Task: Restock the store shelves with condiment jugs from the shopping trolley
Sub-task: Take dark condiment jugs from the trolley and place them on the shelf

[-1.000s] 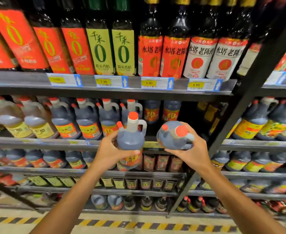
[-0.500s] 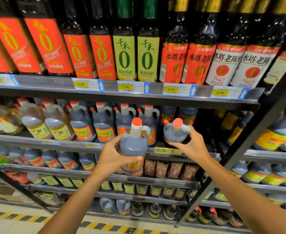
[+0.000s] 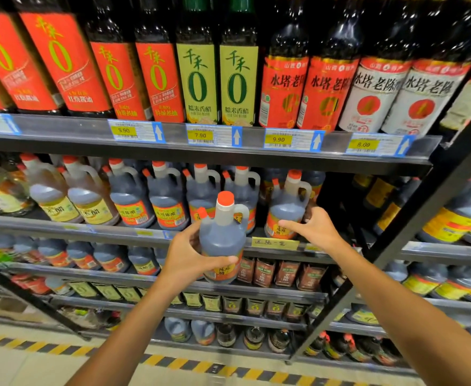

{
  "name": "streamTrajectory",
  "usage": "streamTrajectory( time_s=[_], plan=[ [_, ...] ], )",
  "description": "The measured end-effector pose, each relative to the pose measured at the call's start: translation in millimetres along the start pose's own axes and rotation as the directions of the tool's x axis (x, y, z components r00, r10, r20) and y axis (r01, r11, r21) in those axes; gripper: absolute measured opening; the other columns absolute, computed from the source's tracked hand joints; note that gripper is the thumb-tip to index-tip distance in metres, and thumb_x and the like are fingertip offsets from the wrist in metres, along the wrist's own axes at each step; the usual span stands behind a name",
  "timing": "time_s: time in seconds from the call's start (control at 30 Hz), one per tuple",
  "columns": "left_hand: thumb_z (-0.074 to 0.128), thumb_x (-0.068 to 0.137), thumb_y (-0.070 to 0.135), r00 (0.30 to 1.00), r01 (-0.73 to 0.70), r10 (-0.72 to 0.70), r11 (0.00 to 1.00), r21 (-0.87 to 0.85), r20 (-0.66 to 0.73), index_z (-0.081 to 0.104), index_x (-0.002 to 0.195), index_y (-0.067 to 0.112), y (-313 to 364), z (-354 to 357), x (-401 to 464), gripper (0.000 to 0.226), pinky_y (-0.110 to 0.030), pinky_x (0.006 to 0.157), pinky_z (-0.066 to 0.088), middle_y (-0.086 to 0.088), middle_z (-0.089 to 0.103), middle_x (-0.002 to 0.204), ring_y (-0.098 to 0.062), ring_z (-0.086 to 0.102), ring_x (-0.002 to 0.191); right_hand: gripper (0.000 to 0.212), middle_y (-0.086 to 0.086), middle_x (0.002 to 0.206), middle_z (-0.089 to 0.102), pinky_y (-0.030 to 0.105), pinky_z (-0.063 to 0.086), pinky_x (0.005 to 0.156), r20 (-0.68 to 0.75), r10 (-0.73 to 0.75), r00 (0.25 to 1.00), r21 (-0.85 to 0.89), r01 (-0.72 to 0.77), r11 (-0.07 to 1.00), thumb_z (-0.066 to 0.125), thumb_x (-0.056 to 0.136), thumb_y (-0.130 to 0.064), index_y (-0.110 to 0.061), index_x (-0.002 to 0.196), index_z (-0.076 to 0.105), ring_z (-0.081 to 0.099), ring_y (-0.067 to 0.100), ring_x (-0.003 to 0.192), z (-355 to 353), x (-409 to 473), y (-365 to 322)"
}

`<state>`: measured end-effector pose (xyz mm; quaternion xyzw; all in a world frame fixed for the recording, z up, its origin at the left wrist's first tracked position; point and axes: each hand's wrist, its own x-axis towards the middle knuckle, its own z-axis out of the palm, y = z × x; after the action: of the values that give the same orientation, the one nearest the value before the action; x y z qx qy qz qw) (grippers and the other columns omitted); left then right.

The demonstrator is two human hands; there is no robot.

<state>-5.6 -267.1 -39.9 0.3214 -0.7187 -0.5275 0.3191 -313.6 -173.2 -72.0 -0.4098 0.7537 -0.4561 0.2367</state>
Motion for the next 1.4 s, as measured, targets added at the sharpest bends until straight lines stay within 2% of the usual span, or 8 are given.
streamTrajectory(
  time_s=[0.33,0.5,0.7,0.93,1.07,1.17,1.27,1.4],
  plan=[
    [0.096,0.052,0.025,0.999,0.035,-0.035,0.999,-0.015,0.002,0.062,0.13,0.017,-6,7,-6,0.085,-0.021,0.086,0.056,0.008,0.07,0.121,-0.005,0.066,0.11,0.082,-0.01,0.13,0.051,0.033,0.047,0.099,0.006,0.077,0.997,-0.054,-0.076,0.996,0.08,0.078,-0.049,-0.017,0.14,0.037,0.05,0.009,0.119,8,-24,4],
    [0.096,0.05,0.029,0.999,0.046,-0.046,0.999,-0.011,-0.018,0.063,0.127,0.022,-6,11,-6,0.084,-0.019,0.084,0.055,0.01,0.07,0.12,-0.003,0.067,0.108,0.056,-0.003,0.07,0.056,0.039,0.048,0.059,-0.062,0.024,0.998,-0.361,-0.045,0.932,0.061,0.082,-0.068,-0.019,0.1,0.042,0.056,0.014,0.06,13,-15,7],
    [0.096,0.05,0.027,0.998,0.051,-0.052,0.999,-0.013,-0.031,0.063,0.125,0.023,-7,9,-9,0.082,-0.021,0.086,0.056,0.008,0.07,0.121,-0.007,0.067,0.109,0.058,0.007,0.095,0.07,0.044,0.057,0.075,0.032,0.001,0.999,-0.375,0.011,0.927,0.063,0.088,-0.059,-0.012,0.119,0.051,0.068,0.021,0.083,9,6,4],
    [0.097,0.053,0.022,0.998,0.045,-0.045,0.999,0.004,-0.032,0.063,0.125,0.026,-10,7,-12,0.079,-0.015,0.082,0.055,0.012,0.07,0.118,-0.002,0.067,0.106,0.051,0.001,0.072,0.059,0.029,0.04,0.055,0.06,0.01,0.998,-0.434,0.017,0.901,0.059,0.095,-0.051,-0.007,0.119,0.048,0.057,0.015,0.063,12,8,1],
    [0.096,0.05,0.029,0.999,0.049,-0.049,0.999,-0.005,-0.007,0.063,0.123,0.029,-10,12,-8,0.08,-0.022,0.086,0.056,0.011,0.069,0.12,-0.003,0.067,0.108,0.051,0.002,0.106,0.068,0.033,0.052,0.082,0.174,0.041,0.984,-0.289,0.011,0.957,0.06,0.096,-0.045,-0.012,0.132,0.043,0.064,0.015,0.094,7,7,-2],
    [0.098,0.048,0.035,0.998,0.056,-0.056,0.998,-0.012,0.002,0.063,0.127,0.025,-14,14,-4,0.087,-0.03,0.09,0.057,0.01,0.069,0.122,-0.005,0.067,0.11,0.083,-0.011,0.152,0.038,0.038,0.04,0.114,0.219,0.006,0.976,-0.083,0.012,0.996,0.064,0.093,-0.048,-0.03,0.156,0.013,0.042,0.015,0.138,1,-11,5],
    [0.098,0.046,0.044,0.998,0.045,-0.045,0.999,-0.007,0.036,0.063,0.127,0.028,-12,19,4,0.09,-0.03,0.091,0.056,0.013,0.069,0.122,-0.007,0.066,0.112,0.091,-0.007,0.163,0.025,0.04,0.035,0.118,0.095,-0.02,0.995,0.061,0.014,0.998,0.061,0.088,-0.054,-0.028,0.159,0.011,0.033,0.015,0.146,-11,-45,0],
    [0.098,0.042,0.047,0.997,0.015,-0.013,1.0,-0.014,0.078,0.065,0.118,0.034,-8,43,14,0.084,-0.029,0.088,0.057,0.013,0.072,0.118,-0.008,0.068,0.11,0.074,-0.01,0.15,0.048,0.034,0.043,0.113,0.144,-0.117,0.983,0.168,0.092,0.981,0.06,0.092,-0.044,-0.029,0.156,0.026,0.05,0.003,0.133,-25,-88,-26]
  ],
)
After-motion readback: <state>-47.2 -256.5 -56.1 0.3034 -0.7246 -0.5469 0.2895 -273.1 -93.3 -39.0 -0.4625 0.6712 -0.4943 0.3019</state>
